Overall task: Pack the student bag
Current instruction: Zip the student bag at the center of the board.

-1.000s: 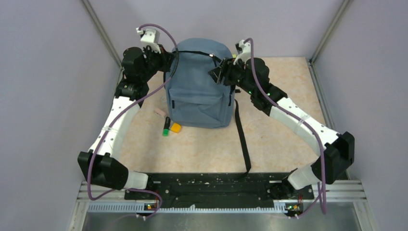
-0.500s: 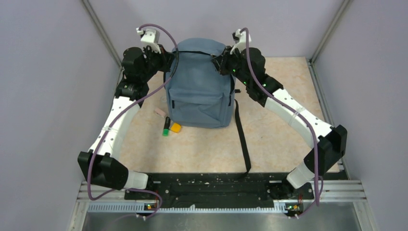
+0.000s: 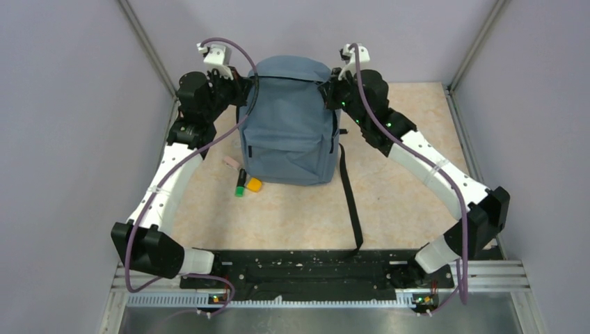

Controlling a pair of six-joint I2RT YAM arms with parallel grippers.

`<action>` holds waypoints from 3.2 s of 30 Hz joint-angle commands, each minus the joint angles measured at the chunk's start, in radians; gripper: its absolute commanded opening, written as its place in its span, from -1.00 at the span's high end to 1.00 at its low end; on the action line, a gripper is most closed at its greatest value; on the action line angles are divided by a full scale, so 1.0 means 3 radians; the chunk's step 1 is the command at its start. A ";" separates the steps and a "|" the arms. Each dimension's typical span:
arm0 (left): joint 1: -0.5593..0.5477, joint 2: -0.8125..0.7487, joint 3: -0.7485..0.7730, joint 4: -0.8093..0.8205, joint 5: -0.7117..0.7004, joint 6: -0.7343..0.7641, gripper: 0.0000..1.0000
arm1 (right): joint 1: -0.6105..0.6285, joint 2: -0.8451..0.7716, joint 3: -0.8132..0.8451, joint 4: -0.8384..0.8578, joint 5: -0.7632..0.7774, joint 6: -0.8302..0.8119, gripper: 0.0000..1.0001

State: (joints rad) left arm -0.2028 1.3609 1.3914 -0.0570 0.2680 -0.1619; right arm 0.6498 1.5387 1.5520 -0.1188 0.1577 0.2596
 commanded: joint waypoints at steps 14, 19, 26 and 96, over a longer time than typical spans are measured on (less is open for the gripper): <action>0.0001 -0.0227 -0.0023 0.0455 -0.0103 -0.0025 1.00 | -0.0392 -0.0750 -0.1158 -0.0170 -0.0168 0.0211 1.00; -0.0003 -0.0245 -0.0044 0.0512 0.0054 0.0189 1.00 | -0.0391 -0.0821 -0.1563 0.0013 -0.0508 0.0432 1.00; -0.0480 -0.0218 0.0279 0.0065 0.0144 0.1623 -0.66 | -0.0392 -0.0965 -0.1555 0.0002 -0.0631 0.0439 1.00; -0.1917 -0.0755 -0.0577 0.0004 -0.1678 0.1501 -0.92 | -0.0161 -0.2185 -0.2847 0.0471 -0.0337 0.0361 -0.53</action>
State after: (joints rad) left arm -0.7776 1.2507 1.3273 0.0452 -0.1993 0.5117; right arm 0.5919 0.9390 0.7242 -0.0235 0.0208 0.4145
